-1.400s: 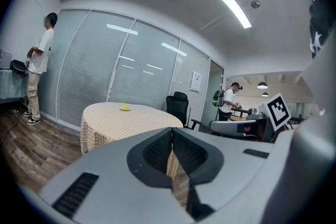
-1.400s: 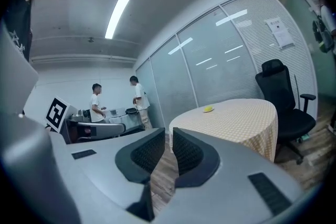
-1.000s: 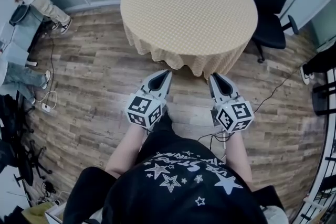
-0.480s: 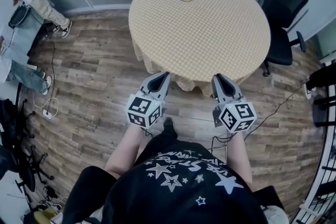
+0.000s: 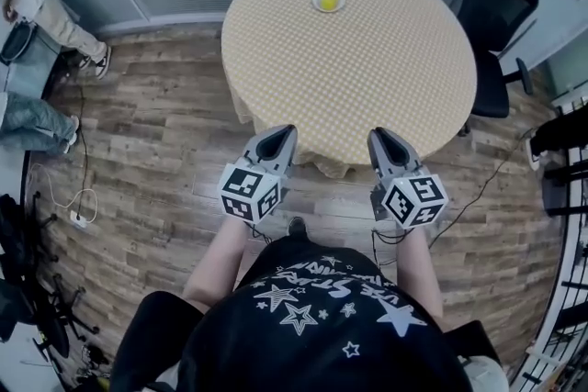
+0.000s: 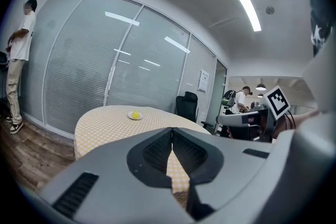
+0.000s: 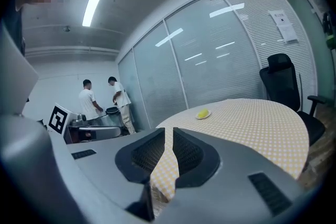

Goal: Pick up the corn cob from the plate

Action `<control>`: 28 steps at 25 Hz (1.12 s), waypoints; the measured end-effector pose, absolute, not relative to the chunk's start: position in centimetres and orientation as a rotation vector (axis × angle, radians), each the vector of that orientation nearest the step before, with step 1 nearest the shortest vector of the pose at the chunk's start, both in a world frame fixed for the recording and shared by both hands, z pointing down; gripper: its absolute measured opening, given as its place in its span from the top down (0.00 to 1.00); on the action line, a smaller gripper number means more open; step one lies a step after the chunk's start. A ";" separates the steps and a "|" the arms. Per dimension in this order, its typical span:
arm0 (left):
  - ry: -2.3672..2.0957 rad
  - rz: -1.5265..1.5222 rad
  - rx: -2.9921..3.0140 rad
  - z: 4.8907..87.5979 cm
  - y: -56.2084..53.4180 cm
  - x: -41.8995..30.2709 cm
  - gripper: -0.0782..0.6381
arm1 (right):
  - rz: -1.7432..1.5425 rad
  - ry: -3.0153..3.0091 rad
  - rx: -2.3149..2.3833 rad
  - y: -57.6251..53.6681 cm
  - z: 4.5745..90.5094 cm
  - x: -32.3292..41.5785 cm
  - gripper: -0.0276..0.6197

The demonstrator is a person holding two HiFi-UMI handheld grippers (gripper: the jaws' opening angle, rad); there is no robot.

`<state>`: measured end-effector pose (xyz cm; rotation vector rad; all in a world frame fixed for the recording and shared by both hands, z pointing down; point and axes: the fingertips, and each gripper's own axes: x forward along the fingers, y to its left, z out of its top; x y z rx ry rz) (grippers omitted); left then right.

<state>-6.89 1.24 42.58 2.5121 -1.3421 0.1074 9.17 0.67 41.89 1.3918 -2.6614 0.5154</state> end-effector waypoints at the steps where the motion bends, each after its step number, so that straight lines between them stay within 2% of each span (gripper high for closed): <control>1: -1.333 0.109 2.519 42.6 0.8 -7.1 0.88 | 0.517 -2.658 1.404 0.3 41.9 9.0 0.87; 14: -1.388 0.092 2.470 42.9 -1.9 -8.6 0.88 | 0.533 -2.628 1.424 -3.4 42.6 9.6 0.87; 28: -1.542 0.148 2.367 42.9 -11.3 -10.6 0.88 | 0.618 -2.696 1.273 -16.9 43.6 7.8 0.87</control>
